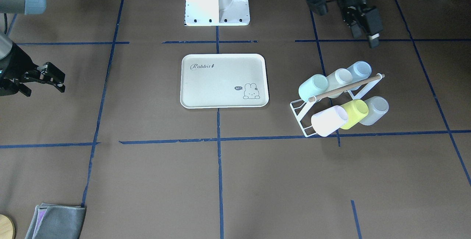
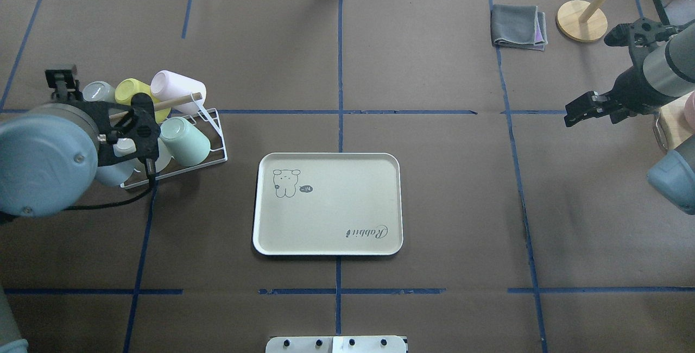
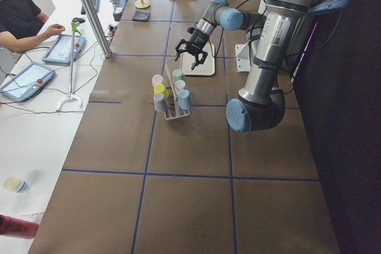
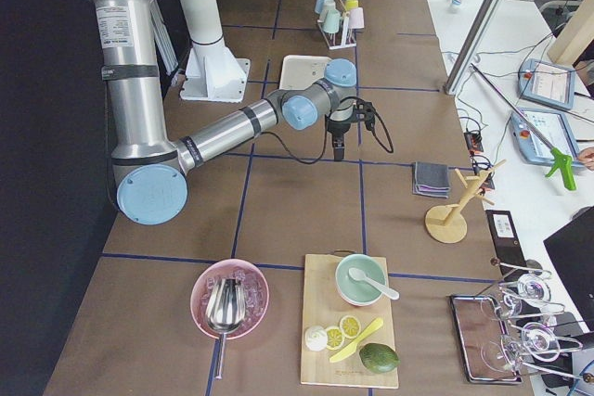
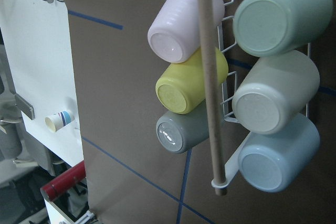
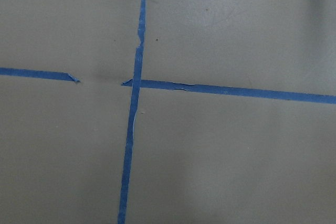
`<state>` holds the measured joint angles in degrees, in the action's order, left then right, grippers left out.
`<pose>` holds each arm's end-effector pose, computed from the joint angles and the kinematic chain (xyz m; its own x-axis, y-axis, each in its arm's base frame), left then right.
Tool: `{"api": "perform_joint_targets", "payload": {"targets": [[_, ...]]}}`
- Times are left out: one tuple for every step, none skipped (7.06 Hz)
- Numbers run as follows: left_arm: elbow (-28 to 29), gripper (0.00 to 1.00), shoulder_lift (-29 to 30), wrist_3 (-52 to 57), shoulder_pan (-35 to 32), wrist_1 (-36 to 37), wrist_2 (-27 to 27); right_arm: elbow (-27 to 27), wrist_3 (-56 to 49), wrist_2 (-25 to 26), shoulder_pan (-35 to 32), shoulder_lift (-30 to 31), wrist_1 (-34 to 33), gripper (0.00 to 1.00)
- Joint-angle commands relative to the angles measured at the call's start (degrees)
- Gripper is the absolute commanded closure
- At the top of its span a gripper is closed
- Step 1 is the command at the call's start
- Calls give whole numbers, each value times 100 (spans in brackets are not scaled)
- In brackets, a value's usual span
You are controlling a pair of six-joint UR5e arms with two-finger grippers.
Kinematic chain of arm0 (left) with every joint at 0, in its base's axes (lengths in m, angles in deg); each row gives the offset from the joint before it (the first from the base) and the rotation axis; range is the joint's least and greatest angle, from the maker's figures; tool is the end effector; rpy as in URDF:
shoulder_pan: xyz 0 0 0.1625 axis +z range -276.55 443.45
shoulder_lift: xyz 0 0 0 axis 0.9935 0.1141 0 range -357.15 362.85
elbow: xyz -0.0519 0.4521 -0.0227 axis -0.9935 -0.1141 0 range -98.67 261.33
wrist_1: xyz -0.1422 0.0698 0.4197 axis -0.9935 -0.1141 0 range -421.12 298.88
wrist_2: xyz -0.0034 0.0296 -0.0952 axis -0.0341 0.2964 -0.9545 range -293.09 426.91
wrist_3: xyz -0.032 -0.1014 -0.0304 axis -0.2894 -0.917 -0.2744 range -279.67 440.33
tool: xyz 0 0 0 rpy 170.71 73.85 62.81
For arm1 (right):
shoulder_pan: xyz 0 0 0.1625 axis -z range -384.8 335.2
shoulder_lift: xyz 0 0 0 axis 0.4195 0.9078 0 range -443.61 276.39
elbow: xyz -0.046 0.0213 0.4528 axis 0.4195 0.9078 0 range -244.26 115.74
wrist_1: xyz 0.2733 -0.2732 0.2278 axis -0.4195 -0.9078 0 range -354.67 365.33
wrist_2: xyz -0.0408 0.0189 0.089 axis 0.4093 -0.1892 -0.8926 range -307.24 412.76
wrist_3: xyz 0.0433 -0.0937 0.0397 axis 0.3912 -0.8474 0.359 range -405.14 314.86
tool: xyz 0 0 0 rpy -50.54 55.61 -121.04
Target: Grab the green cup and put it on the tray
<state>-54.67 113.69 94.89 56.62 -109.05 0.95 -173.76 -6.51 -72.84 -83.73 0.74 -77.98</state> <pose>0.3331 -0.3683 0.2444 0.3427 0.8173 0.4632 -0.9261 0.2111 0.3126 -0.2324 -0.5192 0.4577 0.6940 -0.0790 0.7156 0.0066 0.9946 0.1034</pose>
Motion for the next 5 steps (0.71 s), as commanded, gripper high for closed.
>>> {"api": "perform_joint_targets", "payload": {"targets": [[160,0,157,170,879,213,723,86,-5,1,-5,20,16,0],[440,0,358,240,933,266,803,112,-5,1,-5,20,25,0],[626,0,421,1372,1160,379,1535,121,-5,1,-5,20,25,0],[680,0,457,2175,1223,389,1873,121,-5,1,-5,20,25,0],[854,0,483,2401,1241,380,1894,130,4,1,-5,20,25,0]]}}
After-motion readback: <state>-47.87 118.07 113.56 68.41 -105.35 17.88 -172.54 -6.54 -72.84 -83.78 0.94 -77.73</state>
